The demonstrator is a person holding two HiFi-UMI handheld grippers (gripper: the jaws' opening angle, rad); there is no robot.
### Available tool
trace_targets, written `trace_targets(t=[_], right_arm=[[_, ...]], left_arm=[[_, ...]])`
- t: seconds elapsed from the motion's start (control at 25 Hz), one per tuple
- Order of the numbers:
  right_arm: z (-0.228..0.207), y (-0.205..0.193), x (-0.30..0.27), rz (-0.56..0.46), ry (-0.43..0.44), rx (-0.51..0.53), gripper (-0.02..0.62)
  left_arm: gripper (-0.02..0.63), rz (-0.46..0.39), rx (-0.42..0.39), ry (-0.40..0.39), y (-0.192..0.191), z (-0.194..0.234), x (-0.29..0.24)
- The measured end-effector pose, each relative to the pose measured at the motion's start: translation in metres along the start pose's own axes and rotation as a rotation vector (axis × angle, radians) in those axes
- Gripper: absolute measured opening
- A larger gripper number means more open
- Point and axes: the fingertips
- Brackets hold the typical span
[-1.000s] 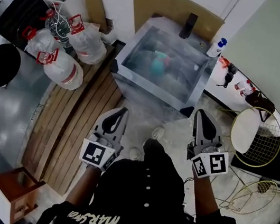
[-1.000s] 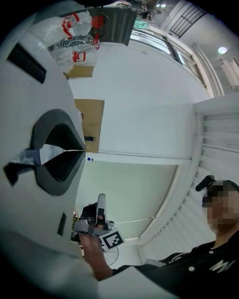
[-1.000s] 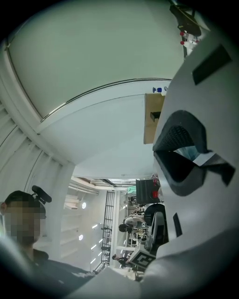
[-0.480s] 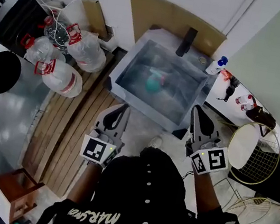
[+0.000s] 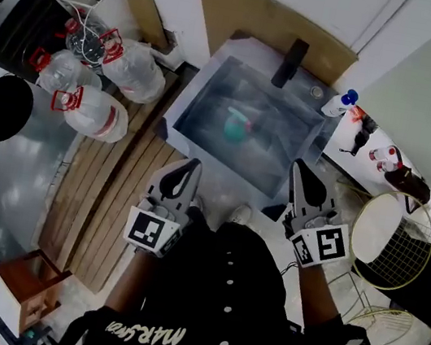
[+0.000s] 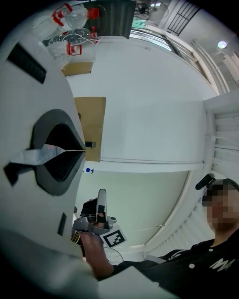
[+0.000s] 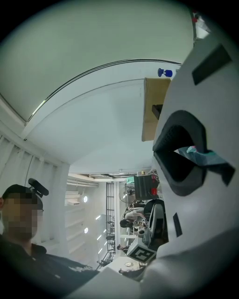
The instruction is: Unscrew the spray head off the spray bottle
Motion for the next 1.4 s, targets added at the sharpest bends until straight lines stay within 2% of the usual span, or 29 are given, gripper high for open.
trace_targets(t=[0.24, 0.48, 0.6, 0.72, 0.84, 0.92, 0.96, 1.12, 1.16, 1.28, 1.36, 1.4], right_arm=[[-0.006, -0.001, -0.014, 0.003, -0.043, 0.006, 0.011], [-0.015, 0.005, -0.034, 0.007, -0.136, 0.018, 0.011], [-0.02, 0.008, -0.047, 0.011, -0.198, 0.01, 0.011], [-0.02, 0.005, -0.067, 0.051, -0.218, 0.037, 0.011], [-0.019, -0.012, -0.093, 0.15, -0.173, 0.078, 0.011], [-0.017, -0.026, -0.114, 0.243, -0.116, 0.126, 0.011], [-0.016, -0.033, -0.124, 0.295, -0.088, 0.16, 0.011], [-0.012, -0.064, -0.164, 0.485, 0.002, 0.314, 0.016], [-0.011, -0.072, -0.172, 0.52, 0.03, 0.327, 0.039], [-0.007, -0.1, -0.192, 0.603, 0.117, 0.308, 0.156], [-0.007, -0.117, -0.205, 0.646, 0.162, 0.314, 0.168], [-0.006, -0.125, -0.212, 0.668, 0.184, 0.318, 0.176]], left_arm=[[0.031, 0.027, -0.007, -0.037, -0.002, 0.019, -0.025], [0.031, 0.007, -0.088, -0.141, 0.014, 0.049, -0.063], [0.031, 0.016, -0.15, -0.208, 0.019, 0.066, -0.082], [0.031, 0.107, -0.285, -0.329, -0.001, 0.079, -0.104], [0.031, 0.261, -0.443, -0.491, -0.045, 0.082, -0.128], [0.031, 0.355, -0.549, -0.56, -0.079, 0.086, -0.144], [0.031, 0.393, -0.577, -0.589, -0.093, 0.088, -0.152], [0.032, 0.483, -0.523, -0.712, -0.131, 0.088, -0.183], [0.039, 0.502, -0.523, -0.735, -0.139, 0.086, -0.188], [0.171, 0.573, -0.593, -0.778, -0.163, 0.079, -0.202], [0.177, 0.624, -0.654, -0.77, -0.178, 0.078, -0.214], [0.217, 0.656, -0.679, -0.76, -0.186, 0.079, -0.221]])
Point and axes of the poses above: the fingertips, and each gripper's own axes: x backward along the fingers, z to its left, y out of its top, and after that the axes turned 8 degrees about z, right-handed
